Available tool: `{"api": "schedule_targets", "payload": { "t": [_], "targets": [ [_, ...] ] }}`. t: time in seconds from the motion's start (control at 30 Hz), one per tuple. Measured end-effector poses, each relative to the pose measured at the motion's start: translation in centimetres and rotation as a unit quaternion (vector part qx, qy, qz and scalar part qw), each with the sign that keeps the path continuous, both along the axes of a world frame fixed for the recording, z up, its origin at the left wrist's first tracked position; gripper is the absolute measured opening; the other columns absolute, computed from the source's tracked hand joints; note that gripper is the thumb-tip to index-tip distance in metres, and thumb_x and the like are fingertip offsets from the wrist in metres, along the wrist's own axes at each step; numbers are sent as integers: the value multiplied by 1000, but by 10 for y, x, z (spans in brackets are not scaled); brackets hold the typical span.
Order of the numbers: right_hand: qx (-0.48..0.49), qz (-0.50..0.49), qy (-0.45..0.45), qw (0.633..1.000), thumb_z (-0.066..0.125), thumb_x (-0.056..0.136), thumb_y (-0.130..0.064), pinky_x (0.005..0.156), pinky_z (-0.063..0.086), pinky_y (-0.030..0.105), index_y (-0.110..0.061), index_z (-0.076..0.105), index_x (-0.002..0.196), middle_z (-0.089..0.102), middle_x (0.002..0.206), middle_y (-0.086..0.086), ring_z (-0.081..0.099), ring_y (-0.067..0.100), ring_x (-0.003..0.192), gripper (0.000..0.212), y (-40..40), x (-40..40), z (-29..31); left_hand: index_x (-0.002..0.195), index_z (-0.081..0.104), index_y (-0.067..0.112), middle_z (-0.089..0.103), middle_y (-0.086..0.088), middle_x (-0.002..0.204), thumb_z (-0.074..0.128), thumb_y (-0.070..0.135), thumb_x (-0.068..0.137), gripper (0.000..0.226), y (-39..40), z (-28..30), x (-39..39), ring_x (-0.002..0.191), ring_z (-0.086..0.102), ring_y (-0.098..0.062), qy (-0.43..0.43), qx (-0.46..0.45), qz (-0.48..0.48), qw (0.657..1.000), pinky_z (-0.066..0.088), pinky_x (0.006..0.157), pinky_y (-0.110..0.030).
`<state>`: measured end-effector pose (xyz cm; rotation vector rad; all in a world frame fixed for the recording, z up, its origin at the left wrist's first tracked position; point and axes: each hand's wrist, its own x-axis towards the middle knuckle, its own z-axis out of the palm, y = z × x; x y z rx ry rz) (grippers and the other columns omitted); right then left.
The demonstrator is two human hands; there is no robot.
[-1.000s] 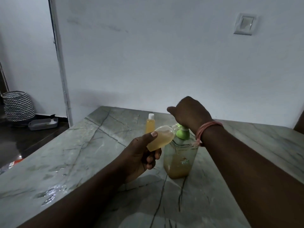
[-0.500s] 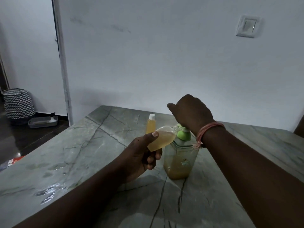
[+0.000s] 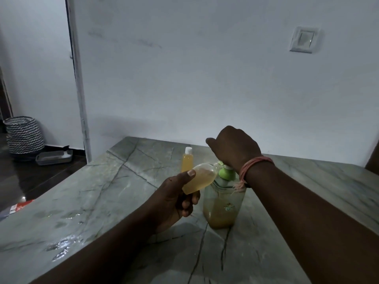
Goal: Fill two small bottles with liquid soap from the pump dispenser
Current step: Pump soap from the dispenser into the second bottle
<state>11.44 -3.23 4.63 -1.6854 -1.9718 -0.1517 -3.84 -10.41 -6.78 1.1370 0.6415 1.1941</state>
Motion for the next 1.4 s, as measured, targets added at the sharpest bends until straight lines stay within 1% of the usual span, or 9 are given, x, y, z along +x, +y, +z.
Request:
{"api": "schedule_targets", "payload": {
  "t": [0.13, 0.23, 0.3, 0.43, 0.7, 0.83, 1.13, 1.27, 1.4],
  "targets": [
    [-9, 6, -25, 1000, 53, 91, -44, 65, 38, 30, -20, 44, 67, 49, 70, 0, 53, 26, 71, 36, -1, 1, 4, 131, 51, 8, 54, -8, 67, 58, 43, 87, 57, -3, 2, 1, 47, 41, -9, 7, -6, -1, 1000, 37, 43, -20],
    [28, 21, -68, 997, 53, 91, -48, 66, 38, 31, -20, 41, 67, 45, 69, 0, 52, 26, 73, 39, -3, -1, 13, 130, 50, 8, 54, -8, 67, 58, 43, 87, 56, -4, 2, 1, 47, 41, -9, -1, -6, 1, 1000, 37, 43, -20],
    [46, 17, -46, 998, 50, 92, -49, 67, 39, 31, -17, 43, 69, 46, 69, 1, 52, 27, 73, 40, -1, 0, 10, 132, 50, 7, 54, -7, 66, 57, 42, 88, 56, -1, 1, 0, 47, 41, -8, -4, -10, 2, 1000, 38, 43, -20],
    [7, 13, 40, 999, 50, 90, -48, 63, 39, 31, -16, 49, 65, 54, 68, 3, 57, 29, 71, 40, 2, 1, -2, 133, 49, 9, 54, -7, 67, 56, 43, 90, 55, -1, 0, 1, 47, 41, -8, -6, -7, -4, 1000, 39, 43, -20],
    [13, 12, -53, 998, 52, 89, -48, 65, 40, 31, -19, 47, 67, 54, 73, 1, 55, 25, 72, 37, 3, 2, 11, 132, 49, 7, 54, -7, 66, 57, 43, 86, 59, -2, 2, 2, 46, 40, -9, -8, -9, -3, 1000, 37, 42, -20],
    [-1, 18, 12, 1000, 52, 89, -49, 64, 40, 31, -18, 44, 64, 50, 67, 1, 57, 28, 72, 41, 10, 4, 0, 131, 51, 7, 53, -8, 66, 57, 43, 88, 57, 1, 1, 1, 46, 40, -9, -14, -8, -4, 1000, 37, 42, -20],
    [19, 6, -65, 998, 52, 90, -47, 65, 38, 31, -20, 45, 67, 49, 70, -1, 52, 26, 71, 36, 1, 1, 13, 134, 49, 5, 54, -9, 67, 57, 44, 87, 61, 0, 0, 2, 47, 40, -10, -8, -2, -1, 1000, 38, 43, -22],
    [16, 11, -11, 1000, 49, 92, -48, 64, 38, 31, -19, 44, 67, 50, 70, 0, 53, 26, 71, 39, 3, 1, 3, 132, 51, 5, 54, -9, 66, 58, 44, 87, 60, 1, -1, 0, 46, 40, -10, -6, -2, 0, 1000, 37, 42, -22],
    [10, 3, -32, 999, 50, 92, -48, 65, 38, 31, -20, 43, 67, 50, 72, 0, 53, 26, 72, 38, 0, 0, 1, 131, 51, 3, 54, -9, 66, 58, 44, 87, 60, 0, -1, 1, 46, 40, -9, -6, -1, -2, 1000, 37, 42, -21]
  ]
}}
